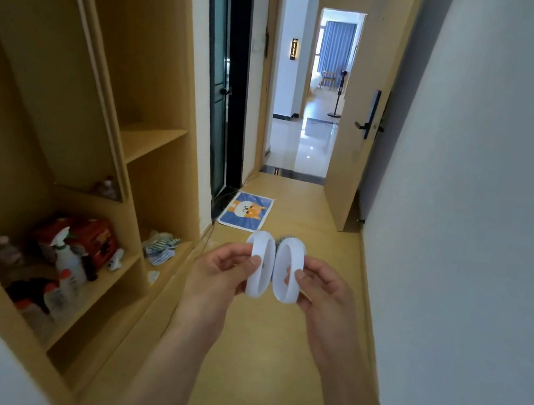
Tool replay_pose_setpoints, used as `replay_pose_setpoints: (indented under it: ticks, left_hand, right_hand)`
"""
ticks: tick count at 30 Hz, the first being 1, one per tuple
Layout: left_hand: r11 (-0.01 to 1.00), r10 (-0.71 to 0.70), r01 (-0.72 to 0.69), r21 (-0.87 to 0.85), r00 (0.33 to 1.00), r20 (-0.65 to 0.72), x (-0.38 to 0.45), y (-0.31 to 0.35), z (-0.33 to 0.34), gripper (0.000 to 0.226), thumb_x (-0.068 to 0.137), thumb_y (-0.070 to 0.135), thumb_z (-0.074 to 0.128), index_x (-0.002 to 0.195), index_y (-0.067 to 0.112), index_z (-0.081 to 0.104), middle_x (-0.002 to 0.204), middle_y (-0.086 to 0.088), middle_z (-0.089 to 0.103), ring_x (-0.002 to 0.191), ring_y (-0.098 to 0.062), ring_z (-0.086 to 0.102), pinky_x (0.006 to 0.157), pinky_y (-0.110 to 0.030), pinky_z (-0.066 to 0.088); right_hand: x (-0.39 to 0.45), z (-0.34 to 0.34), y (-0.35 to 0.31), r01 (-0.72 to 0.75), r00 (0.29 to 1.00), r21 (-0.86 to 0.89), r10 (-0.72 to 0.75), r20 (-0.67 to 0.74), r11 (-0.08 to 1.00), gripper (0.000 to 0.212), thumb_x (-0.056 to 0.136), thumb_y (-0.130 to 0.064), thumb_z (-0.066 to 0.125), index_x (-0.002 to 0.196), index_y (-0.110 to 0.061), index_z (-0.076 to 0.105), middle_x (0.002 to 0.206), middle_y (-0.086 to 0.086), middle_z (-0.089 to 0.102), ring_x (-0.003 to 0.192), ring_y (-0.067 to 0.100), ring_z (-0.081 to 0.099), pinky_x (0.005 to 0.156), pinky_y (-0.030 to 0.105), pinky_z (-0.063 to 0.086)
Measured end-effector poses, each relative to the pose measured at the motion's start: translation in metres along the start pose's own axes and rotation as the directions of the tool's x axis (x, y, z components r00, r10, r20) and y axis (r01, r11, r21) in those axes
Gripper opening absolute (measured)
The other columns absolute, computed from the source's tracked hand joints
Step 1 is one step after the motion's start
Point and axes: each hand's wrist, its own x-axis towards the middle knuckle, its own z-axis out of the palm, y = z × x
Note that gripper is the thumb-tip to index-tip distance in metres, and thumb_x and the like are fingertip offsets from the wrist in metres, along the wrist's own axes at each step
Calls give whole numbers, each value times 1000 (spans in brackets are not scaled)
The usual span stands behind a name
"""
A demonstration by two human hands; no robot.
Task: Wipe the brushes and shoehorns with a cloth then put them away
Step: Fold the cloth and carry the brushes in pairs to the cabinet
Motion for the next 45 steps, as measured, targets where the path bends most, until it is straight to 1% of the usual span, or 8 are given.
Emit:
replay_pose_setpoints:
  ticks: [4,9,20,24,28,32,41,45]
  left_hand:
    - [1000,18,-17,14,997,-76,91,3,28,13,87,8,70,97,17,74,94,-4,76,90,-24,70,79,-40,56]
    - [1000,31,-29,11,988,-153,184,-4,46,14,87,8,69,94,19,74,87,-1,76,81,-18,71,70,-33,57]
    - [1000,22,-23,-7,987,-159,391,-40,37,15,86,9,70,93,20,77,93,-6,75,86,-21,71,79,-43,56]
    - [1000,4,-7,-19,987,-159,489,-33,20,17,85,9,72,100,16,75,99,-6,75,98,-29,70,86,-46,57]
    - [1000,14,-14,-1,990,-138,580,-14,-7,16,85,14,73,96,24,76,93,4,76,90,-20,73,76,-36,61]
    - [1000,-7,10,17,988,-152,650,-9,-41,21,82,19,75,102,27,75,99,6,75,97,-19,71,82,-38,60]
    - [999,-22,39,39,930,-367,769,-20,-124,23,83,16,74,98,34,75,102,7,75,101,-18,69,90,-42,57]
    - [999,5,15,35,863,-505,825,-17,-159,21,84,13,73,98,28,75,103,1,75,103,-25,68,95,-49,54]
  right_hand:
    - [106,-6,3,-20,997,20,18,82,1000,23,93,-2,61,109,-12,73,104,13,75,92,23,69,83,41,54]
    - [209,-3,14,-52,991,17,49,123,999,23,93,-2,61,109,-11,73,104,13,74,93,24,70,80,38,56]
    - [407,27,68,-63,990,-5,63,124,998,21,93,-3,62,109,-11,73,100,7,75,87,16,71,70,27,57]
    - [493,63,82,-38,991,-39,43,125,999,23,93,-4,62,113,-10,72,101,7,76,90,19,71,74,30,58]
    - [576,110,93,-34,991,-46,40,130,998,24,93,-4,62,115,-9,71,103,10,75,96,26,70,81,39,58]
    - [643,156,111,-45,986,-70,56,159,996,26,92,-1,61,114,-12,72,100,5,76,93,22,72,77,33,59]
    - [770,259,183,-127,941,-83,147,304,988,30,89,2,65,109,-20,74,99,-4,75,96,17,70,83,39,58]
    - [835,312,215,-162,886,-66,175,429,985,32,88,4,65,106,-20,75,106,7,74,104,30,67,84,44,56]
